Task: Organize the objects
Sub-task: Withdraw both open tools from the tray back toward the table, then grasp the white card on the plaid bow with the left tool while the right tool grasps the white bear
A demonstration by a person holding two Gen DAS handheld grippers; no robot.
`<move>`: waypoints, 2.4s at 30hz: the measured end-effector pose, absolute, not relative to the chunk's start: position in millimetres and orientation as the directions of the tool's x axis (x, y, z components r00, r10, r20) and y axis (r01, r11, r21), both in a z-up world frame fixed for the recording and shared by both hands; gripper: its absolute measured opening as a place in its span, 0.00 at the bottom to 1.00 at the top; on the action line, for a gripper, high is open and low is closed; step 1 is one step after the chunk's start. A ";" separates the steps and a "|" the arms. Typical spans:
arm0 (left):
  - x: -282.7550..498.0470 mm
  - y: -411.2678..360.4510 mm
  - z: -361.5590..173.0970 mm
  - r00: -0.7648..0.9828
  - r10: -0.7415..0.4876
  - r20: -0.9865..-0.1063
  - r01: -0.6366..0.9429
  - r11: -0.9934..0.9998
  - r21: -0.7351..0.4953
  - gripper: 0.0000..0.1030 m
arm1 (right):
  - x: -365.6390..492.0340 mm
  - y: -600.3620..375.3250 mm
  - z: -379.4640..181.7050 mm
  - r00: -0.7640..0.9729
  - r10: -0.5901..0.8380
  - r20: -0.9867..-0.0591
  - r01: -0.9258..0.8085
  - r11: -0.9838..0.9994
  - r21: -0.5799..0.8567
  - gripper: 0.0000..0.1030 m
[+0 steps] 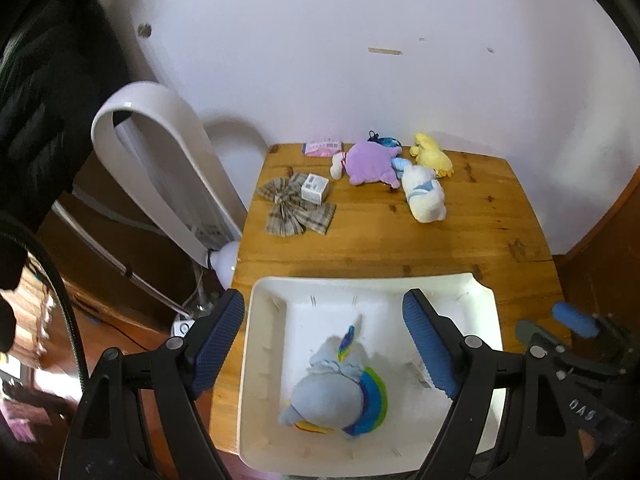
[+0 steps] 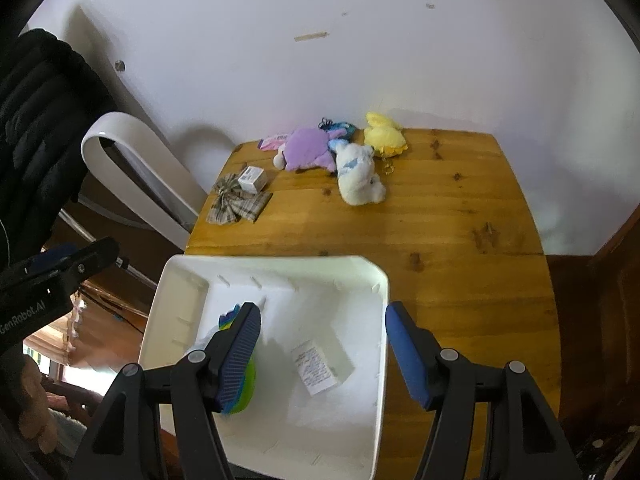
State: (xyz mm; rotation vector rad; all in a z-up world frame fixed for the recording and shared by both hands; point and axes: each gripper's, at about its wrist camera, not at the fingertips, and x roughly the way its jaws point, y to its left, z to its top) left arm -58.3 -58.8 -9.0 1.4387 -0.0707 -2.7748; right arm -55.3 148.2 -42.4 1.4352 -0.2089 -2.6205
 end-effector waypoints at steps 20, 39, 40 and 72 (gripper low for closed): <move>-206.5 -76.8 13.3 -0.537 -0.005 -0.844 -0.045 -0.998 0.034 0.82 | -185.1 172.3 4.1 -0.626 -0.069 -0.777 0.076 -0.997 0.028 0.79; -356.3 -90.6 -175.3 -0.290 0.046 -0.956 -0.005 -0.999 -0.046 0.82 | -330.7 158.5 -172.9 -0.407 -0.117 -0.906 0.130 -0.989 0.069 0.79; -357.7 -89.7 -178.9 -0.291 0.049 -0.956 -0.011 -0.999 -0.048 0.82 | -334.6 158.8 -180.2 -0.397 -0.119 -0.910 0.123 -0.990 0.075 0.79; -371.7 -56.3 -216.8 -0.347 -0.084 -0.934 -0.048 -0.993 0.107 0.42 | -346.1 148.4 -232.3 -0.257 -0.141 -0.956 0.107 -0.987 0.117 0.55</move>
